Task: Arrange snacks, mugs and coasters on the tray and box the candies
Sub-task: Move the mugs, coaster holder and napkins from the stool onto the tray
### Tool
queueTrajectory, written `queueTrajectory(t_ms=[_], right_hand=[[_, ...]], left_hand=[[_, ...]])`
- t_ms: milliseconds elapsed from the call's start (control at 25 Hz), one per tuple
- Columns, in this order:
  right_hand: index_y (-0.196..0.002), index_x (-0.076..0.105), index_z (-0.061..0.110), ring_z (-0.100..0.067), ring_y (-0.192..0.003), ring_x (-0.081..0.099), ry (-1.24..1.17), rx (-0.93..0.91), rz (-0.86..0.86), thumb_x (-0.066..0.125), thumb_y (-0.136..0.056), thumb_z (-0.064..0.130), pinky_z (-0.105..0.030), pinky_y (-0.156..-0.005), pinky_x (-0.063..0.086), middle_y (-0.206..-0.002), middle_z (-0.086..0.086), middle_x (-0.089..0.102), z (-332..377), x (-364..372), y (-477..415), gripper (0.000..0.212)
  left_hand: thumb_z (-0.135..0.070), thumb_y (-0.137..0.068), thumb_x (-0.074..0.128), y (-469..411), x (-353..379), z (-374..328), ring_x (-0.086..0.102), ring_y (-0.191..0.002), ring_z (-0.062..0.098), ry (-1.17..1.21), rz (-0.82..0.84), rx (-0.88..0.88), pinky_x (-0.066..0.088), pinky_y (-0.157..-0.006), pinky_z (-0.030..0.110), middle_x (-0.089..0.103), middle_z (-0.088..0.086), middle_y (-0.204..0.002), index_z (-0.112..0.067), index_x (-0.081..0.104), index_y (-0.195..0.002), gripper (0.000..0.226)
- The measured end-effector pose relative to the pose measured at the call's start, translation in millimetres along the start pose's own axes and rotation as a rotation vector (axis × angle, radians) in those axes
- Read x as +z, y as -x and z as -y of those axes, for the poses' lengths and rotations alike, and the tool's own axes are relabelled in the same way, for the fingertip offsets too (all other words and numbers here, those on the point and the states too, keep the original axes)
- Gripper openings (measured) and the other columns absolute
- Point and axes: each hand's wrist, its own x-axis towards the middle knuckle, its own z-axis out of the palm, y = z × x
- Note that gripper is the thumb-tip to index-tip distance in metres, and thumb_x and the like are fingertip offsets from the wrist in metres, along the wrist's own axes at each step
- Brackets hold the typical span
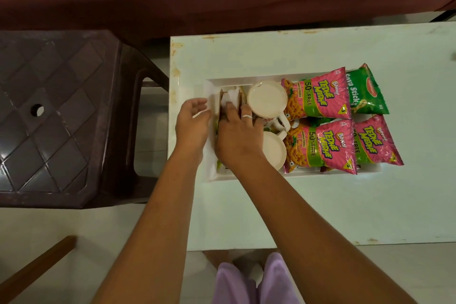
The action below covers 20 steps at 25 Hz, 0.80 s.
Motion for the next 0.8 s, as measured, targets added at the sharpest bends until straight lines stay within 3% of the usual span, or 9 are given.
queueTrajectory(t_ms=[160,280,400,480,640,800], right_hand=[[-0.119,0.057,0.011,-0.032,-0.121,0.036,-0.057,0.053,-0.244,0.054,-0.083,0.018,-0.045,-0.098,0.034,-0.134,-0.005,0.045,1,-6,14,0.036],[-0.123,0.054,0.013,-0.032,-0.127,0.029,-0.009,0.048,-0.116,0.05,-0.089,0.021,-0.047,-0.104,0.027,-0.138,-0.005,0.036,4,0,19,0.035],[-0.123,0.054,0.018,-0.032,-0.135,0.019,0.042,0.003,-0.026,0.047,-0.092,0.025,-0.052,-0.108,0.02,-0.144,-0.003,0.026,1,1,15,0.032],[-0.121,0.055,0.021,-0.032,-0.133,0.022,0.015,-0.018,-0.032,0.048,-0.091,0.024,-0.053,-0.106,0.02,-0.142,-0.002,0.032,0,-3,13,0.031],[-0.121,0.056,0.025,-0.028,-0.122,0.036,-0.184,0.033,-0.164,0.047,-0.089,0.022,-0.046,-0.098,0.027,-0.128,0.001,0.052,-9,-12,21,0.033],[-0.114,0.061,0.03,-0.025,-0.117,0.04,-0.462,0.161,-0.261,0.05,-0.084,0.019,-0.041,-0.093,0.028,-0.122,0.004,0.055,-29,-24,30,0.034]], left_hand=[[-0.022,-0.094,0.051,27,-9,33,0.054,-0.088,0.006,0.137,-0.1,-0.212,0.048,-0.073,0.025,0.057,-0.013,-0.097,-0.031,0.059,-0.103,0.016],[-0.029,-0.097,0.045,39,-2,37,0.052,-0.084,0.007,0.126,-0.078,-0.249,0.044,-0.063,0.018,0.054,-0.013,-0.098,-0.03,0.056,-0.112,0.019],[-0.04,-0.096,0.042,41,3,28,0.056,-0.105,0.02,0.189,0.023,-0.316,0.051,-0.084,0.033,0.058,-0.001,-0.115,-0.029,0.053,-0.114,0.024],[-0.045,-0.096,0.038,38,6,25,0.055,-0.115,0.025,0.209,0.107,-0.364,0.045,-0.101,0.045,0.058,0.005,-0.125,-0.026,0.05,-0.124,0.037],[-0.051,-0.095,0.033,32,12,27,0.053,-0.118,0.027,0.179,0.13,-0.368,0.04,-0.106,0.049,0.056,0.007,-0.13,-0.025,0.046,-0.13,0.046],[-0.06,-0.088,0.041,26,20,30,0.052,-0.119,0.028,0.209,0.135,-0.377,0.04,-0.105,0.051,0.054,0.005,-0.132,-0.03,0.042,-0.133,0.054]])
